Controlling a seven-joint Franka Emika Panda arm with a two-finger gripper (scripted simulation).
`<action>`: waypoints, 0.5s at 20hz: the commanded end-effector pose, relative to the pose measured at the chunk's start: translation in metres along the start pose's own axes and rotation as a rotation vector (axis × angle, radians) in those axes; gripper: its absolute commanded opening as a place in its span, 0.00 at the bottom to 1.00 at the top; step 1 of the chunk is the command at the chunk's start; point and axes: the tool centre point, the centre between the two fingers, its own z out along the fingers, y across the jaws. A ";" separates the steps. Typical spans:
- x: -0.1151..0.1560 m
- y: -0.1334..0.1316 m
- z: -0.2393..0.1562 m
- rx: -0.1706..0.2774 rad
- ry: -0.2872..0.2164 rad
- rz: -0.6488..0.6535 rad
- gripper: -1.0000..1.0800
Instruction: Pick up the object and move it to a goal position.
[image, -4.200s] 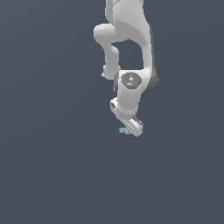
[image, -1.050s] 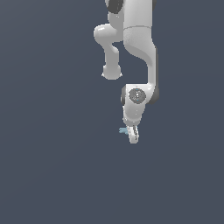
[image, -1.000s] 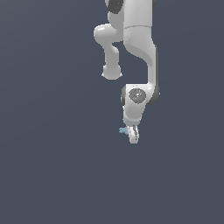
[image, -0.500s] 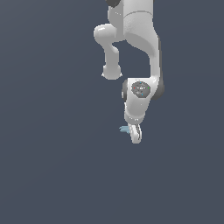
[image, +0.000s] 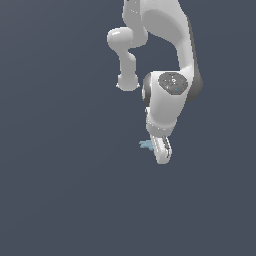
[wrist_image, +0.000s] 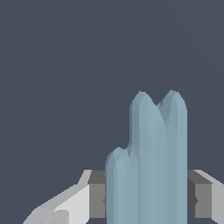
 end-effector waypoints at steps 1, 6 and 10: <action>0.000 -0.010 -0.025 -0.001 0.001 0.000 0.00; 0.000 -0.030 -0.069 -0.001 0.000 0.000 0.00; 0.000 -0.043 -0.097 -0.001 0.000 -0.001 0.00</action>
